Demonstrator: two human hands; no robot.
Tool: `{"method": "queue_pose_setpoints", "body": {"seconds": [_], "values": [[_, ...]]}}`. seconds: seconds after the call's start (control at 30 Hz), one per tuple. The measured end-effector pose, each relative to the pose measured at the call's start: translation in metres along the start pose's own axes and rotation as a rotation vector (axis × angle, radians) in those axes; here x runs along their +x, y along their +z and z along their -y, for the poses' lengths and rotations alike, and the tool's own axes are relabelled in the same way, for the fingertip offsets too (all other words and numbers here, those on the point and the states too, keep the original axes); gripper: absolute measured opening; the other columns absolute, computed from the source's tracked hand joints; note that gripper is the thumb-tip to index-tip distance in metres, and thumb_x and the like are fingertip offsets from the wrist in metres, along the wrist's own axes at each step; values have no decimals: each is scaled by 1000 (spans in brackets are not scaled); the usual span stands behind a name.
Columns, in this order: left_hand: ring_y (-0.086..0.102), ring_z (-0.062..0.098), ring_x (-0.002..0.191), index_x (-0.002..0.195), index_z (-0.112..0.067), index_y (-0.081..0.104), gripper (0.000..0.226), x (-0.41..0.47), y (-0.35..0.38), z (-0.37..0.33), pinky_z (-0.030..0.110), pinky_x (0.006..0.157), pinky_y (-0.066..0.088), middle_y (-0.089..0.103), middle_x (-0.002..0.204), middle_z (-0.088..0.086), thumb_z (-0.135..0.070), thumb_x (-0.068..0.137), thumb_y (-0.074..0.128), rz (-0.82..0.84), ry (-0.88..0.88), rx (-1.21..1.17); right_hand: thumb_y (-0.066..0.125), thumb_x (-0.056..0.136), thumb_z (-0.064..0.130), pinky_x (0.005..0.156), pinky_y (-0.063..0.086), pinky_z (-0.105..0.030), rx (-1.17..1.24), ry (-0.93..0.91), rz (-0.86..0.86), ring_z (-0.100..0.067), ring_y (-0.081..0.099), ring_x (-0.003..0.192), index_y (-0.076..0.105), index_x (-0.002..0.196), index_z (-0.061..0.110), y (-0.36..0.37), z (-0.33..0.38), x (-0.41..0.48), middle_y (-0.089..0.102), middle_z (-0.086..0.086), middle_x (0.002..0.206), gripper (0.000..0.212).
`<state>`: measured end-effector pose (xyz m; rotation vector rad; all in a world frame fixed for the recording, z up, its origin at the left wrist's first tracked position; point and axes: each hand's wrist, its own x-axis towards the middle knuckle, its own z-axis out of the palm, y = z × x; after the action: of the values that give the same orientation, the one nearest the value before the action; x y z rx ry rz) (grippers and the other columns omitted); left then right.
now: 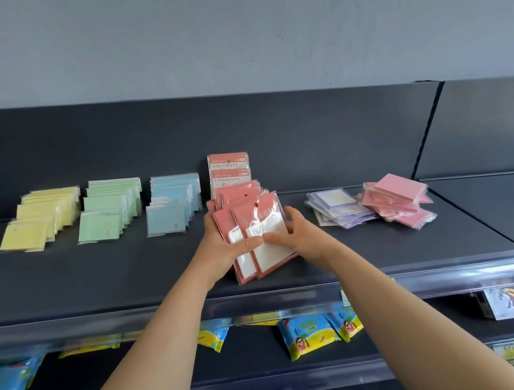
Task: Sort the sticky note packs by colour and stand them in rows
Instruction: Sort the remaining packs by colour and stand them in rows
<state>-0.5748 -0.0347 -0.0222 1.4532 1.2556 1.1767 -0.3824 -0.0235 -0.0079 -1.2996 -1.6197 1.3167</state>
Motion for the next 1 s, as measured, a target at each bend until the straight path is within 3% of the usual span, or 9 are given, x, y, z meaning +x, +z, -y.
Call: {"method": "queue_pose_setpoints", "body": {"seconds": [0.13, 0.23, 0.3, 0.4, 0.57, 0.7, 0.8, 0.9, 1.0], "values": [[59, 10, 115, 139, -28, 35, 91, 8, 1, -9, 34, 97, 49, 60, 125, -8, -26, 66, 89, 97, 29, 40, 69, 85, 12, 86, 56, -30, 120, -84, 132, -14, 67, 102, 53, 117, 25, -8, 6, 0, 69, 1, 112, 37], [59, 9, 116, 137, -31, 42, 86, 16, 9, -25, 36, 98, 50, 63, 124, -11, -30, 65, 89, 134, 71, 87, 77, 78, 12, 92, 54, -39, 166, -173, 88, -21, 64, 110, 52, 123, 22, -24, 8, 3, 68, -4, 118, 52], [59, 2, 110, 134, -31, 46, 77, 22, 19, -35, 22, 90, 51, 63, 119, -14, -28, 69, 87, 106, 106, 126, 84, 70, 20, 95, 51, -44, 164, -208, 17, -24, 62, 112, 51, 127, 21, -35, 7, 6, 66, -5, 119, 66], [53, -11, 102, 140, -30, 36, 83, 25, 35, -41, 2, 73, 42, 56, 119, -19, -15, 74, 83, 86, 146, 159, 86, 67, 19, 96, 51, -45, 116, -216, -41, -22, 62, 111, 52, 122, 24, -46, -3, 11, 67, -4, 116, 65], [49, 6, 116, 142, -31, 26, 93, 32, 53, -29, 22, 90, 44, 50, 121, -18, -23, 71, 86, 83, 58, 115, 79, 66, -4, 92, 54, -35, 124, -197, 36, -21, 64, 108, 44, 130, 15, -54, -10, 22, 66, -8, 115, 75], [53, 8, 115, 141, -30, 24, 89, 39, 62, -24, 25, 90, 47, 54, 119, -13, -21, 75, 83, 69, -22, 45, 56, 69, -9, 93, 53, -38, 162, -152, 67, -24, 60, 111, 42, 134, 16, -50, -12, 30, 62, -13, 119, 71], [48, 9, 118, 144, -27, 21, 81, 44, 62, -19, 17, 85, 43, 47, 118, -16, -14, 84, 73, 104, -44, 113, 59, 69, -3, 97, 51, -44, 150, -100, 95, -26, 57, 118, 37, 137, 21, -53, -19, 39, 60, -9, 124, 75], [40, 11, 126, 146, -29, 21, 73, 51, 65, -22, 28, 101, 39, 42, 131, -11, -20, 90, 67, 117, -33, 194, 68, 69, 3, 100, 49, -45, 122, -86, 112, -25, 59, 118, 39, 136, 19, -60, -17, 47, 62, -9, 124, 75], [40, 12, 126, 146, -29, 24, 68, 65, 70, -27, 33, 103, 37, 44, 137, -6, -19, 92, 64, 65, -27, 228, 62, 76, -12, 100, 48, -43, 157, -79, 59, -25, 60, 115, 44, 132, 16, -68, -14, 59, 64, -10, 121, 65]]}}
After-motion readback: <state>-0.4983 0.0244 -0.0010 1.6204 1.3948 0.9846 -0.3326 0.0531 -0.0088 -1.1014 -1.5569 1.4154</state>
